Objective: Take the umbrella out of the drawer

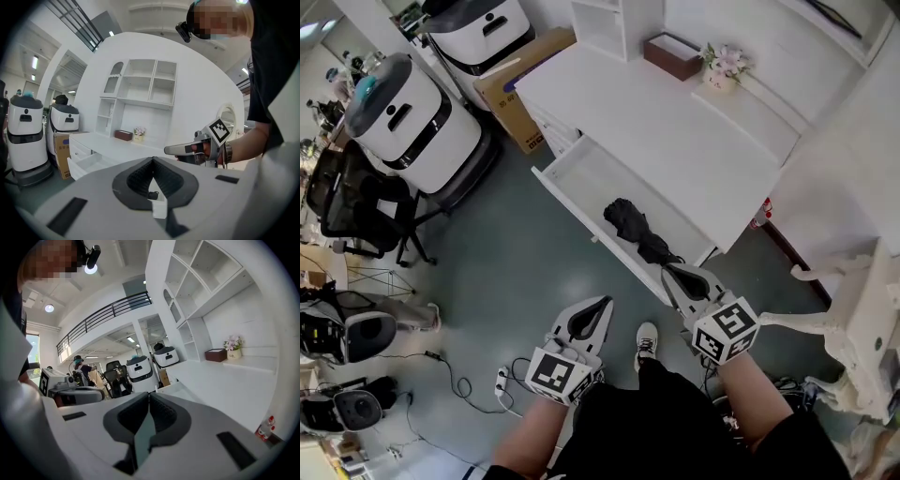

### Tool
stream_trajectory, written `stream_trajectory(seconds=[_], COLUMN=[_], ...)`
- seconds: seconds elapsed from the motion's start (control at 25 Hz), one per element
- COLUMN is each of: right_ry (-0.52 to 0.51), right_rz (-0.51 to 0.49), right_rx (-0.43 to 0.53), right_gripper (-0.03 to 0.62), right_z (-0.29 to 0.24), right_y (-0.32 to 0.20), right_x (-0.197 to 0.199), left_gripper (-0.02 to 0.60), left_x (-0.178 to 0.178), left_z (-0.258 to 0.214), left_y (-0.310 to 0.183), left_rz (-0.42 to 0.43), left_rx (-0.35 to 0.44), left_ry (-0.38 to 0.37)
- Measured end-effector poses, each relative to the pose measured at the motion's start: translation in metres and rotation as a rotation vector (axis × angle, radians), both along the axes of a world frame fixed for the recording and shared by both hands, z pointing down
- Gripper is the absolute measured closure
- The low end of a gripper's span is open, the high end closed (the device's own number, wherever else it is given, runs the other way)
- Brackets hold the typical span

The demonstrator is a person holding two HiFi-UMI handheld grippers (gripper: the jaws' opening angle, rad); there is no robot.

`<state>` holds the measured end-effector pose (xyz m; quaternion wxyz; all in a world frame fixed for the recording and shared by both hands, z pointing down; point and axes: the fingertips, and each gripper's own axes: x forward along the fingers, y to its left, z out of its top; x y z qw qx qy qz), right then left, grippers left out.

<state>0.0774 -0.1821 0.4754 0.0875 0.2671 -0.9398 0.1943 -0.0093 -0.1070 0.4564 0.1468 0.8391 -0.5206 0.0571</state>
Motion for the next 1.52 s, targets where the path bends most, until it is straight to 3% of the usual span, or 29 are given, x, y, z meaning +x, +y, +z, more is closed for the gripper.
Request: stream_trajectory(seconds=[0.32, 0.56, 1.52], right_ry=[0.036, 0.088, 0.484], right_rz=[-0.041, -0.047, -0.077], right_rx=[-0.017, -0.043, -0.244], right_gripper=[0.580, 0.508, 0.408], right_z=[0.023, 0.047, 0.229], right_y=[-0.017, -0.031, -0.094], right_x=[0.001, -0.005, -0.043], left_gripper=[0.584, 0.584, 0.584], left_x=[0.013, 0.012, -0.034], left_z=[0.000, 0.001, 0.056], left_y=[-0.008, -0.017, -0.063], left_rz=[-0.016, -0.009, 0.132], left_rx=[0.006, 0.008, -0.104], left_ry=[-0.026, -0.023, 0.011])
